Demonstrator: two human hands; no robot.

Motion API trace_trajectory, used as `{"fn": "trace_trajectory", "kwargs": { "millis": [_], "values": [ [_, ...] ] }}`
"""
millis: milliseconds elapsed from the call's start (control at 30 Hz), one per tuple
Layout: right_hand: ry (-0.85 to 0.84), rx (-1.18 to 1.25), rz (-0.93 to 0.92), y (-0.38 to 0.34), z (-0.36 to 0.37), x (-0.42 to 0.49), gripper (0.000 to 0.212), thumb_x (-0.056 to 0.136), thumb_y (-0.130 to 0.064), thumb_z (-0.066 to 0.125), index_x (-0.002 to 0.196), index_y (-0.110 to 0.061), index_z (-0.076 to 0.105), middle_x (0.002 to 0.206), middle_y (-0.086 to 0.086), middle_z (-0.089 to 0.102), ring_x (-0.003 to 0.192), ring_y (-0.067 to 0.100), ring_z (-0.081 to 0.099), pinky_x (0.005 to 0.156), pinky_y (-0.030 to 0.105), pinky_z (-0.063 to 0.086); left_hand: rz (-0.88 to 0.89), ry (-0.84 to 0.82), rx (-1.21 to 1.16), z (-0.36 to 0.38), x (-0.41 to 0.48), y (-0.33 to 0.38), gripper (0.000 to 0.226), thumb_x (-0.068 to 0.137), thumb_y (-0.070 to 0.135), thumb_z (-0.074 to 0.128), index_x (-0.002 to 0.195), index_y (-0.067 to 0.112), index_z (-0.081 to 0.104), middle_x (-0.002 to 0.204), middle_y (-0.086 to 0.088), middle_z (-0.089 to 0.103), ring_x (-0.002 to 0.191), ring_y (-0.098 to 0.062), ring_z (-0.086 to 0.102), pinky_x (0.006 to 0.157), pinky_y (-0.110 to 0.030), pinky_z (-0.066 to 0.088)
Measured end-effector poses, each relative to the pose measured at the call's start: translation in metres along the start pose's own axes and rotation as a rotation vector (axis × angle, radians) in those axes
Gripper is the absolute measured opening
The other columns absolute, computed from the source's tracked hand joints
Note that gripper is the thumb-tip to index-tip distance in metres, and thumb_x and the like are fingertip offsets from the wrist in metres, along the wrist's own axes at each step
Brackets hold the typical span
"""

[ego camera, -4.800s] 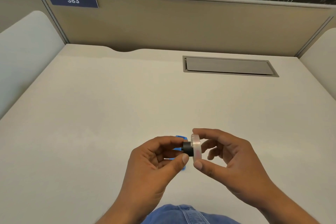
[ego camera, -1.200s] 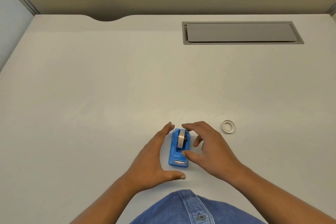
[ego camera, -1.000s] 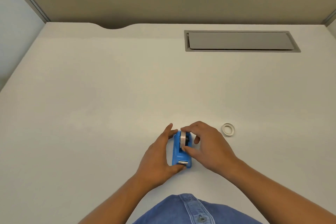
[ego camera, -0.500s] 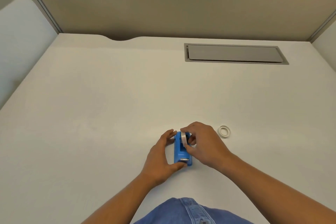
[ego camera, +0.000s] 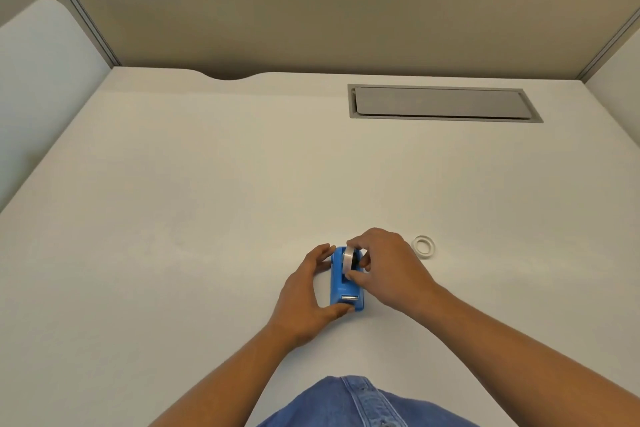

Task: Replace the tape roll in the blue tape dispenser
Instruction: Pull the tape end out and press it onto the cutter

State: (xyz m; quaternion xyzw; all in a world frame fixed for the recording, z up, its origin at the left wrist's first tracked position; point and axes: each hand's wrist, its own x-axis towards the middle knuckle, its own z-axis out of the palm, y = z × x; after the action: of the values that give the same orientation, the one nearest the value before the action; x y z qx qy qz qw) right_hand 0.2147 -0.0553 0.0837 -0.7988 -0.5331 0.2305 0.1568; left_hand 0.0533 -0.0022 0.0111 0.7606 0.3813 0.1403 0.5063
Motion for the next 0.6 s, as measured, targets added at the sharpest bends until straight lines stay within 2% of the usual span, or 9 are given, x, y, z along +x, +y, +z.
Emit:
{"fn": "trace_trajectory", "kwargs": {
  "millis": [200,433,600],
  "values": [
    [-0.007,-0.057,-0.023,0.0011,0.0013,-0.0042,0.039,0.083,-0.026,0.071,0.121,-0.025,0.062,0.117,-0.008,0.054,0.098,0.016,0.058,0.082,0.033,0.053,0.004,0.008,0.011,0.0012,0.0002,-0.0007,0.096,0.065,0.043,0.085,0.141,0.038,0.028,0.141,0.021,0.047,0.124,0.004,0.049,0.107,-0.028,0.043],
    [-0.004,-0.049,-0.013,0.0050,0.0053,-0.0055,0.041,0.084,-0.031,0.070,0.124,-0.028,0.060,0.116,-0.010,0.053,0.096,0.015,0.059,0.081,0.030,0.053,0.006,0.015,0.022,0.0019,0.0006,-0.0018,0.095,0.064,0.045,0.084,0.141,0.036,0.028,0.142,0.018,0.048,0.126,0.001,0.049,0.108,-0.036,0.043],
    [-0.005,-0.043,-0.023,0.0079,0.0078,-0.0044,0.044,0.084,-0.032,0.070,0.127,-0.029,0.058,0.117,-0.011,0.053,0.094,0.013,0.058,0.079,0.027,0.052,0.009,0.015,0.037,0.0024,0.0002,-0.0011,0.095,0.065,0.047,0.082,0.142,0.037,0.027,0.142,0.019,0.047,0.126,0.001,0.049,0.108,-0.037,0.044]
  ]
}}
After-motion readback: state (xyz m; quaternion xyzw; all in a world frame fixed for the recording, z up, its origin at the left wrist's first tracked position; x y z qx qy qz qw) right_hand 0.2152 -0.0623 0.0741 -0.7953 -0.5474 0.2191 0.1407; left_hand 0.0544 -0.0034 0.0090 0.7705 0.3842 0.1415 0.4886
